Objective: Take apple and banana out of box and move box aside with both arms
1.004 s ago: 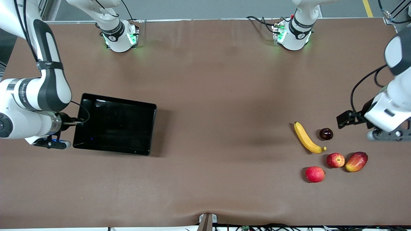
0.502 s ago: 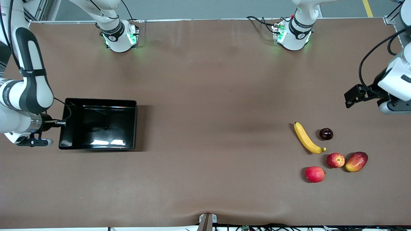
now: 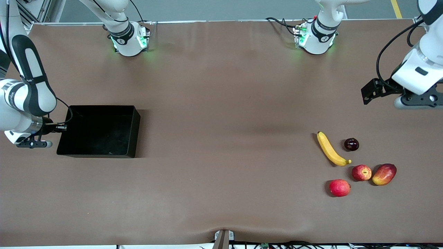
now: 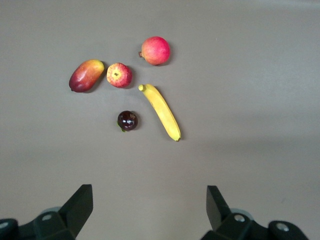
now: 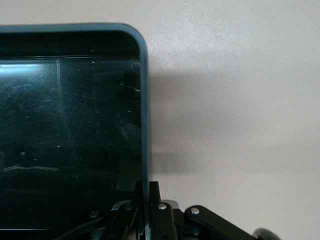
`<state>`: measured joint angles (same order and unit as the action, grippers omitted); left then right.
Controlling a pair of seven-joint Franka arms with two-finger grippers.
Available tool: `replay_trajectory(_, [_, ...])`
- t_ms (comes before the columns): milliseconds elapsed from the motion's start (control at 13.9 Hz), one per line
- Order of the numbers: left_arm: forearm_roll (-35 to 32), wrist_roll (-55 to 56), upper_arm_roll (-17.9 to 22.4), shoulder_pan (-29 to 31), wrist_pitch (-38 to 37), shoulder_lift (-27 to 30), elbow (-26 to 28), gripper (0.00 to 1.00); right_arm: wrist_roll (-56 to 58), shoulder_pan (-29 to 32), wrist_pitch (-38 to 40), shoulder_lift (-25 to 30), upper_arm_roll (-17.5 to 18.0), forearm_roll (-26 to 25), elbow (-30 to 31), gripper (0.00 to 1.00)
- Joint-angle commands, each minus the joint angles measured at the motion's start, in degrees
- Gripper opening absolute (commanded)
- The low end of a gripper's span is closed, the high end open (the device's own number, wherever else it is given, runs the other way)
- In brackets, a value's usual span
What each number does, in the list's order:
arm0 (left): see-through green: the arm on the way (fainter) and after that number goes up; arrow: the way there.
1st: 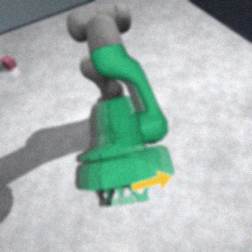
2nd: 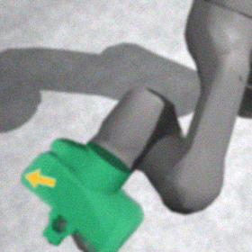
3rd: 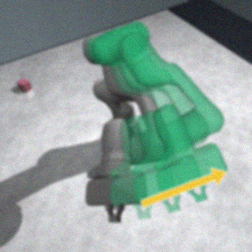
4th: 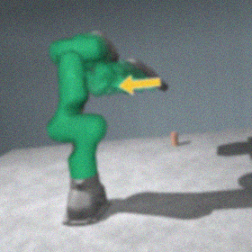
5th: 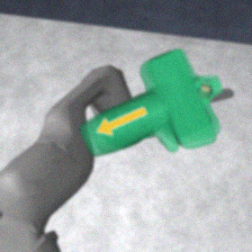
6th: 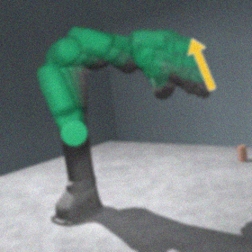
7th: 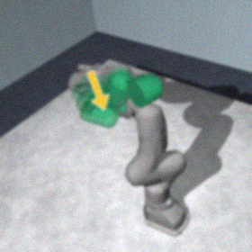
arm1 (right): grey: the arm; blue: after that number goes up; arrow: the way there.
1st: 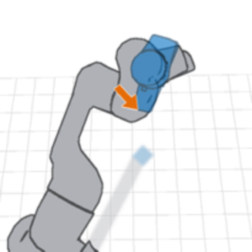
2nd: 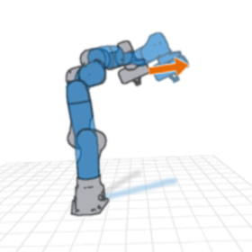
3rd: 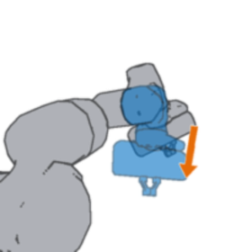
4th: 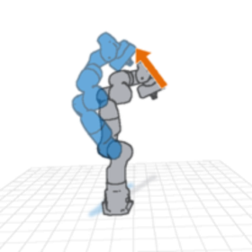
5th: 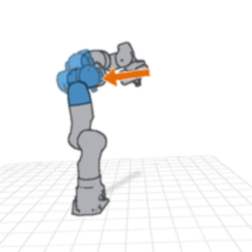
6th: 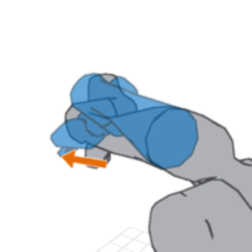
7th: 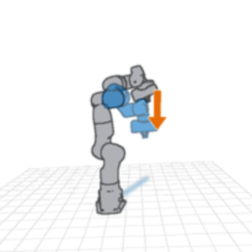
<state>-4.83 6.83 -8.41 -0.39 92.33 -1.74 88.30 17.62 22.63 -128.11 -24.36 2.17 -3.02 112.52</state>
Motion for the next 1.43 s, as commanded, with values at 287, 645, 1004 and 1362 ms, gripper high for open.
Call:
replay_trajectory(287, [2.46,-0.68,1.38,-0.66,-0.22,3.67,4.42,1.00,2.42,0.41,12.30,1.77,1.87,0.30,-6.66,1.00])
replay_trajectory(645, [2.46,-0.94,1.47,-0.49,-0.31,4.11,5.04,1.00,2.24,-7.85,33.68,0.64,2.49,3.29,-31.53,1.00])
replay_trajectory(1004, [2.55,-1.91,1.47,0.04,-0.40,4.73,6.09,1.00,-11.40,-15.48,40.37,7.46,2.76,4.61,-35.44,1.00])
replay_trajectory(1362, [2.55,-1.91,1.65,0.65,-1.36,4.82,5.83,1.00,-28.96,-23.68,44.96,17.58,2.84,4.61,-35.00,1.00])
